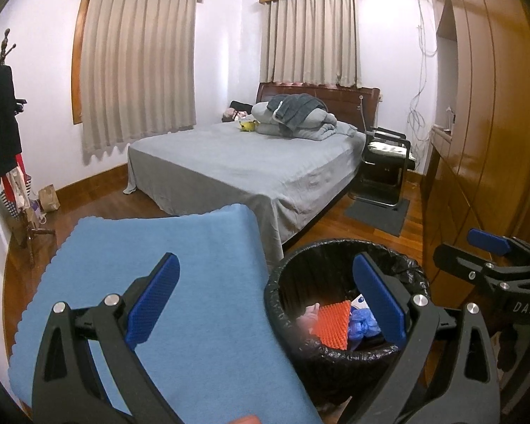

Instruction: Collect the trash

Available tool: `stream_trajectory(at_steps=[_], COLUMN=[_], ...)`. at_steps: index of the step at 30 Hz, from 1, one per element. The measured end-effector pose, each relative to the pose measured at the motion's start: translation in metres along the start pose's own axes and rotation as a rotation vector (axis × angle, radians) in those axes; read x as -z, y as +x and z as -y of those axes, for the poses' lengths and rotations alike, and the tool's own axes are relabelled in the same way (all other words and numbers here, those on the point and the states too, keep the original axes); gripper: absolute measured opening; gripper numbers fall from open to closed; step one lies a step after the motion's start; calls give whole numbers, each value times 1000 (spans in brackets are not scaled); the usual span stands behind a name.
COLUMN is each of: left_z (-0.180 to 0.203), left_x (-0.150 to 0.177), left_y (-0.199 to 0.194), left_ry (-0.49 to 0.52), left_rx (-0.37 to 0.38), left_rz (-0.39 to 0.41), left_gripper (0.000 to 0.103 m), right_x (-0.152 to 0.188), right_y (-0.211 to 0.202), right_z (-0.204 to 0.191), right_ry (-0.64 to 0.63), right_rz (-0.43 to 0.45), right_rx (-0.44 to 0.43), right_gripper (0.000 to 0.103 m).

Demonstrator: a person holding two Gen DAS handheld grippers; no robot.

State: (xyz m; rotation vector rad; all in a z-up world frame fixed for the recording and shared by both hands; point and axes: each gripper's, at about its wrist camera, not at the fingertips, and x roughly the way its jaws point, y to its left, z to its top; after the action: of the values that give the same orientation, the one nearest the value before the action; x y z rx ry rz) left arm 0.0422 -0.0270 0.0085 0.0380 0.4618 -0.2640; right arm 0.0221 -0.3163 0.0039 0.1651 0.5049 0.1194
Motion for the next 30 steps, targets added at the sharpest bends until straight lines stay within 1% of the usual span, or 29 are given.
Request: stream_trajectory(at_steps=[30], left_z=[-1], left_x=[2], left_y=[-2], left_ry=[-1], left_rx=[-3], left_rz=[5], left_gripper=[96], right_x=[-2], right_y=[1], right_z=[-5], right_ry=[-5], right_rz=[-3], right_rx=[-1], right_gripper=[97])
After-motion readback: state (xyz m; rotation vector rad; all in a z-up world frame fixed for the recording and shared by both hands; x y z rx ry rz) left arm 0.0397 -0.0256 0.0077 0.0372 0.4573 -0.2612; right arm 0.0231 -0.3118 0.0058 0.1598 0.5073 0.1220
